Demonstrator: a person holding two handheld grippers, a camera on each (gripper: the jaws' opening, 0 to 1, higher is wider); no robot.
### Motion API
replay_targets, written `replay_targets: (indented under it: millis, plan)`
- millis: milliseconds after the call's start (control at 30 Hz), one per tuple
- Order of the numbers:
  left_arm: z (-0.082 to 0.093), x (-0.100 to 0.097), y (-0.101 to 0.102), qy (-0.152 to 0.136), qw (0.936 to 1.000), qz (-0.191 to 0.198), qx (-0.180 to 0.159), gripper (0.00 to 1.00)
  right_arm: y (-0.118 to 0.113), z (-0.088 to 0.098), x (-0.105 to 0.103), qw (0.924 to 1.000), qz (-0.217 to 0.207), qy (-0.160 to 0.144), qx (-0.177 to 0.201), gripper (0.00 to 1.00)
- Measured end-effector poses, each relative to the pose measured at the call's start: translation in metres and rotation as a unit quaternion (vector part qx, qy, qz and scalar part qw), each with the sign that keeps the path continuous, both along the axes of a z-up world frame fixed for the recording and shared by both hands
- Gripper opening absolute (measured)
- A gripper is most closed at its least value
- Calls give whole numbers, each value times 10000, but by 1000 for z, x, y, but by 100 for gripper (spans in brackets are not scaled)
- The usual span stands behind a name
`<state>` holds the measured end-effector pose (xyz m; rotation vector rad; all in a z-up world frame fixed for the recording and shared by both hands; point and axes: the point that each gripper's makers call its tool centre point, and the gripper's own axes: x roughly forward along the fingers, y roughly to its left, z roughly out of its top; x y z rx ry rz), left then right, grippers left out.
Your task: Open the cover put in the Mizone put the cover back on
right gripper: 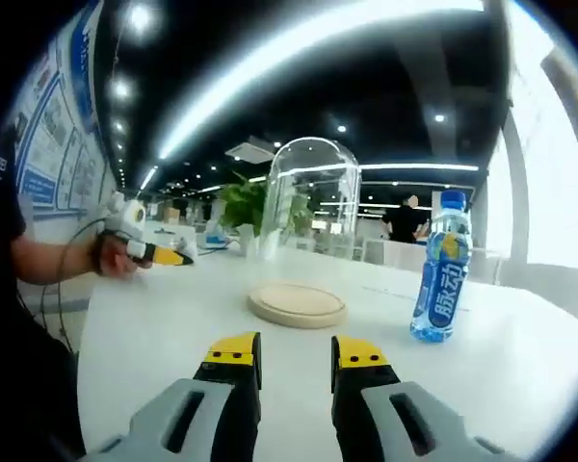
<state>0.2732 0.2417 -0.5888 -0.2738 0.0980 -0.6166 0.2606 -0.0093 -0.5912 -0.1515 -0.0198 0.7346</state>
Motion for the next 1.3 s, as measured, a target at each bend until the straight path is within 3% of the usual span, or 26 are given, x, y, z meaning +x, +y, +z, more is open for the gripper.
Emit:
replay_targets:
  millis: [933,1133,1233,1300]
  plan:
    - [-1,1,-1,-178,9994,17,298,25,-5,-1,4,10000,10,44,64,22]
    - [14,0,3,-484,9974,215,491,25,-7,3,5,9999,-28,29,124,22]
    - [28,-5,0,-543,9977,177,375,25,-10,12,8,9997,-102,28,219,22]
    - [35,-6,-2,-658,9964,184,505,25,-10,19,7,9997,-79,49,237,22]
